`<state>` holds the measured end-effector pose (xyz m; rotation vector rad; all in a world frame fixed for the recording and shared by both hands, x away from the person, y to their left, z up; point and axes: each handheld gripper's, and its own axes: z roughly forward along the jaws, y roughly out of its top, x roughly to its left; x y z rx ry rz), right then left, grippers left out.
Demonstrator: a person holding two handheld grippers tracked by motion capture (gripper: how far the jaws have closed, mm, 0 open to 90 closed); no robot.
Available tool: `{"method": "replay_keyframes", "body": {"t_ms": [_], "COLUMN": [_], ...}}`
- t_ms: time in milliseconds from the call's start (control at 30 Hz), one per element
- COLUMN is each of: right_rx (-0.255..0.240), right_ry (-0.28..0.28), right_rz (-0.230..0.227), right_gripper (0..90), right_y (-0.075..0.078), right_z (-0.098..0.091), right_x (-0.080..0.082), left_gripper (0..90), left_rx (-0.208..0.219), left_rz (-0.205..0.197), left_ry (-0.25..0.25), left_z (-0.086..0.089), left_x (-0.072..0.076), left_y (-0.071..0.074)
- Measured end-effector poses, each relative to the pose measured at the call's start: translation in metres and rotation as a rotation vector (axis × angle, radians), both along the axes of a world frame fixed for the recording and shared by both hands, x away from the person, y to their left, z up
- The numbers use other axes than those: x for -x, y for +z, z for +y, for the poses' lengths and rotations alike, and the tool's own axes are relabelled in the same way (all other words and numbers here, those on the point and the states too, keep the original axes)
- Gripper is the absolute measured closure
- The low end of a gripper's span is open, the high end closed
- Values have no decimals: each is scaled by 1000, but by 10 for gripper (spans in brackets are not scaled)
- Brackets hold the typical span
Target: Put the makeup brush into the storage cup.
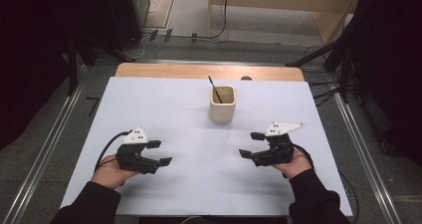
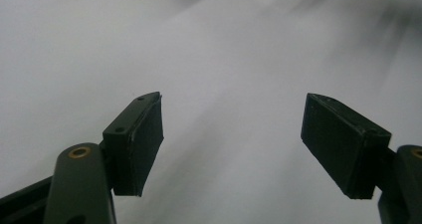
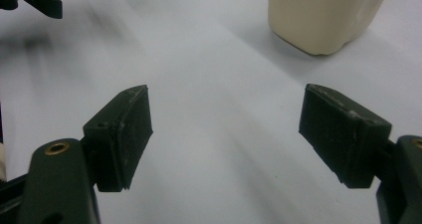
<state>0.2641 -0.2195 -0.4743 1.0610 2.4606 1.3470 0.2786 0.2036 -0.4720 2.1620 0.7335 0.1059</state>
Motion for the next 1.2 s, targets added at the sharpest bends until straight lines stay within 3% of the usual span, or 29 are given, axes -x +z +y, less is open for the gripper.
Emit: {"method": "replay_keyframes", "body": {"t_ms": [1200], "right_rx": [11], "right_ry": [7], "right_rz": [-2], "right_gripper": [224], "right_y": [-8], "right_z": [-13], "right_x": [14], "left_gripper": [253], "left_rx": [-1], "left_rz": [-5], "left_ry": [-1], "left_z": [1], "left_x": [1], "left_y": [1]}}
